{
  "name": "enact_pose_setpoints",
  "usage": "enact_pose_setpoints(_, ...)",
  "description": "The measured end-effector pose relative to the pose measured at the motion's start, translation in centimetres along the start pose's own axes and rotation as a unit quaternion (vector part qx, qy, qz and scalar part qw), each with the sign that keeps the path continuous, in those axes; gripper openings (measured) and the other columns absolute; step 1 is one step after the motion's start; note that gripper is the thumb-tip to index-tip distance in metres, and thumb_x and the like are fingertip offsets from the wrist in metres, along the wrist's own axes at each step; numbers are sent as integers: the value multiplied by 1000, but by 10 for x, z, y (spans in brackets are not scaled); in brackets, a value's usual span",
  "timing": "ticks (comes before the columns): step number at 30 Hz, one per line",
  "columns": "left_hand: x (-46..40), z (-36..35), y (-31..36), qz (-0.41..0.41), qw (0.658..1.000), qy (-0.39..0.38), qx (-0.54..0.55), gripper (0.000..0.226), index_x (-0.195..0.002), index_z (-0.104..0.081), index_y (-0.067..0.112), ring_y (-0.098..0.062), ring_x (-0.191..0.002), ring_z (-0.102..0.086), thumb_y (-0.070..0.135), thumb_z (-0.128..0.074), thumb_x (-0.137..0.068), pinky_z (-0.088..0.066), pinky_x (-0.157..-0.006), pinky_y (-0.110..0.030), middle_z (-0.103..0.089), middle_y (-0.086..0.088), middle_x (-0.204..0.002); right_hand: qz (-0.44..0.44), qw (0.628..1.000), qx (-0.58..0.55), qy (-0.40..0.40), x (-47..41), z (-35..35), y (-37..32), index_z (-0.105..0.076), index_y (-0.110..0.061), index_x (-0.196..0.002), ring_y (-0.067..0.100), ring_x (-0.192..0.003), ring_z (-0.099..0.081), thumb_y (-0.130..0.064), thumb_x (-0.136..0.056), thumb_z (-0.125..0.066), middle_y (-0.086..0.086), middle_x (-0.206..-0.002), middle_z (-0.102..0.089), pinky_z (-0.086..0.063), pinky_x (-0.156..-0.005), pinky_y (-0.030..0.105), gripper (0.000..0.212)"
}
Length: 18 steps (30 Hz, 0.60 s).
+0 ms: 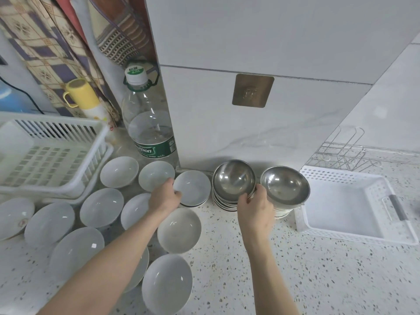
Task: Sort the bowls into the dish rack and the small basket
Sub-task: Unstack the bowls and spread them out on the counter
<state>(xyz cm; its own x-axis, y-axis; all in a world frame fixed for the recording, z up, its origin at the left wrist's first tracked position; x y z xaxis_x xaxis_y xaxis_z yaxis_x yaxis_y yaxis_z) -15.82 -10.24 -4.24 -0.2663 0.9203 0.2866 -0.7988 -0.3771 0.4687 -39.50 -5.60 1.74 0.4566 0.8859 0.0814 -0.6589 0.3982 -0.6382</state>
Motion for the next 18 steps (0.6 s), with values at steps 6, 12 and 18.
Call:
enact_pose_setpoints(6,1,-1,2,-18,999,36,-15,20,-111,-49,10,-37,-84,-58,11,-46,-91,-43,-65,-38,-64,-16,-96,-14,1000,-19,9,-1,-4,1,-47,-9,-134,34,-85,-66,-27,-96,-53,13,-88,-72,-46,-67,34,42)
enact_pose_setpoints(12,5,-3,4,-43,998,48,2,26,-117,-45,0,-45,-86,-60,0,-42,-91,-37,-61,-39,-59,-22,-87,15,996,-65,53,-1,-1,-2,-52,-2,-115,29,-58,-55,-6,-92,-49,9,-64,-61,-38,-51,35,24)
enact_pose_setpoints(18,12,7,3,-67,991,91,67,26,-117,-43,3,-38,-77,-56,-2,-43,-92,-34,-59,-36,-56,-11,-80,77,986,-102,104,1,15,-13,-46,-2,-111,13,-42,-38,-4,-92,-48,-4,-50,-42,-27,-42,27,19)
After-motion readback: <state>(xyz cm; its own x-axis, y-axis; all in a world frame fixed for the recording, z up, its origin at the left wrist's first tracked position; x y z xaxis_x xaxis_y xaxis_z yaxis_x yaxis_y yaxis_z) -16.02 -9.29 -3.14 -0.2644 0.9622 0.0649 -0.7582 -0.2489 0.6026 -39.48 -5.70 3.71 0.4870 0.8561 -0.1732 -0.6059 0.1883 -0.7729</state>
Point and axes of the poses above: each hand's wrist, its own x-axis away from the middle knuckle, its own z-axis out of the back of the hand, y = z × x, the point moved 3 cm from there along -x, towards the middle knuckle
